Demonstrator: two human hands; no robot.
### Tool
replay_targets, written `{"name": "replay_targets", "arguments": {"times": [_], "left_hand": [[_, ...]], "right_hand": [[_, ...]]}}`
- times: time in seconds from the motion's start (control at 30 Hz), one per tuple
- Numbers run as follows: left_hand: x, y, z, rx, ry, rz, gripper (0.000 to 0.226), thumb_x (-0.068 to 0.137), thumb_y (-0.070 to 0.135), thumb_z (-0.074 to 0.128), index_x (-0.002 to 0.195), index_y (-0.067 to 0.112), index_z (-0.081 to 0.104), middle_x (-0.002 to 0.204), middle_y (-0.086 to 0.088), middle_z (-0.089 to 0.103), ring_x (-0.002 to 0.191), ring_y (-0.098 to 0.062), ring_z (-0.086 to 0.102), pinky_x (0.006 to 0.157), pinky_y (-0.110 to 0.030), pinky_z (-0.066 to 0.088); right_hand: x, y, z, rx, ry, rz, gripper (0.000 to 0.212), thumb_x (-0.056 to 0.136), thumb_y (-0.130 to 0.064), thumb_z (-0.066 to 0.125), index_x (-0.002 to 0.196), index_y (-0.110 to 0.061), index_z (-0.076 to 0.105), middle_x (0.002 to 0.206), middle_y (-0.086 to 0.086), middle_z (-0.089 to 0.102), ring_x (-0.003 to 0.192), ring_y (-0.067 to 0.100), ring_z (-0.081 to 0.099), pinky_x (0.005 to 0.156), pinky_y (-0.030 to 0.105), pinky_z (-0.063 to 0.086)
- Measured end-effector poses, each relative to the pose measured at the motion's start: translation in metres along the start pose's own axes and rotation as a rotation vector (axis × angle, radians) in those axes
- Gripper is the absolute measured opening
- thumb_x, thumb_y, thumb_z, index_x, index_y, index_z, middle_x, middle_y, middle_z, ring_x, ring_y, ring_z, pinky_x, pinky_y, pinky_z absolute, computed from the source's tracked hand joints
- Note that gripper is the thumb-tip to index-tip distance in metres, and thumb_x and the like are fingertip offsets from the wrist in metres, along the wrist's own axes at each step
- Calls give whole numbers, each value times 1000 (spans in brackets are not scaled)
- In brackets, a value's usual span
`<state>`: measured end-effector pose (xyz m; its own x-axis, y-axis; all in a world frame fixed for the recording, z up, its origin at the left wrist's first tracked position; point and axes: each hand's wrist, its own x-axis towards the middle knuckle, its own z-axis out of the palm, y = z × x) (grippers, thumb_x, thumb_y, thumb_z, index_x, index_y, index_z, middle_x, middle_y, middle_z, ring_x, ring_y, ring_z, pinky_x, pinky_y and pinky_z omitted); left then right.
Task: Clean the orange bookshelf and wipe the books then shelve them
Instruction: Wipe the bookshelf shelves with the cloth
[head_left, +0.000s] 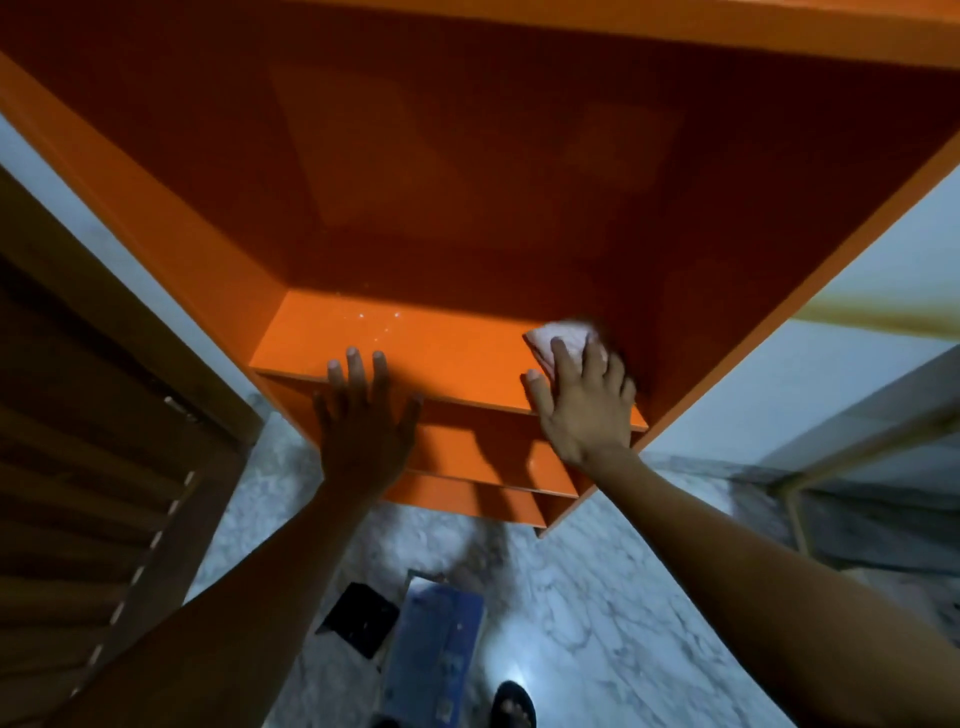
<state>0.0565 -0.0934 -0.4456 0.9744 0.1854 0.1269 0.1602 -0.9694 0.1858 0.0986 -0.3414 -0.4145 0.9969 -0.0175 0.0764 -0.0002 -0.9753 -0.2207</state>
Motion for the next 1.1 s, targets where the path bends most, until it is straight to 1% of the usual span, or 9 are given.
{"name": "replay_targets", "arguments": {"times": [0.07,0.17,0.37,0.5,0.63,0.7,0.77,0.9,1.1], "left_hand": [[0,-1,0,-17,-13,-9,76,96,60,29,153,11,34,158,-23,30,143,-48,30,107,-65,29],[-2,0,-3,-69,-50,-21,78,94,61,26,155,13,29,161,-20,26,146,-46,24,110,-66,25],[-5,-11,-8,-63,-55,38,74,99,59,17,152,13,37,156,-19,36,141,-44,36,104,-69,30],[-5,-22,-6,-23,-38,118,68,100,52,21,152,12,37,157,-17,36,141,-41,39,104,-68,33],[-4,-25,-9,-31,-52,145,71,101,57,14,153,14,35,158,-16,35,144,-39,34,107,-68,30],[-4,-25,-9,-33,-72,138,73,100,59,11,153,14,35,158,-15,34,144,-39,34,108,-66,31],[-3,-24,-7,-53,-79,125,74,100,60,10,154,15,34,159,-13,33,145,-38,33,107,-65,33],[-3,-26,-5,-79,-57,121,72,100,60,11,155,17,33,161,-10,31,147,-36,29,107,-62,32],[2,-38,-8,-74,-18,48,77,100,62,12,153,11,35,159,-18,32,146,-38,30,112,-61,25]], "right_hand": [[-14,-2,9,-67,30,-188,60,97,-60,38,148,-28,40,157,18,33,139,45,29,108,58,24],[-32,-3,23,-26,93,-468,53,87,-20,64,138,-28,51,144,15,49,121,40,43,88,51,40],[-49,-31,19,478,9,-685,55,84,12,56,130,-19,57,113,9,60,98,31,52,86,42,45],[-26,-41,-6,691,121,-490,39,93,0,44,126,-13,60,111,7,62,101,26,57,91,29,42],[34,-19,-29,569,382,-179,31,92,1,44,114,-10,62,106,9,64,95,26,57,85,30,38],[62,3,-34,531,203,92,22,100,-3,40,111,-1,60,96,17,62,86,30,59,81,33,46],[76,16,-28,543,-101,202,24,104,-8,36,119,-7,55,92,5,57,72,17,55,59,18,47],[85,-2,-6,253,-134,102,42,104,-33,31,133,-15,57,119,16,68,101,34,65,83,34,48],[37,-56,19,18,-80,-365,59,98,-50,20,143,-25,49,147,16,47,135,41,41,112,50,28]]}}
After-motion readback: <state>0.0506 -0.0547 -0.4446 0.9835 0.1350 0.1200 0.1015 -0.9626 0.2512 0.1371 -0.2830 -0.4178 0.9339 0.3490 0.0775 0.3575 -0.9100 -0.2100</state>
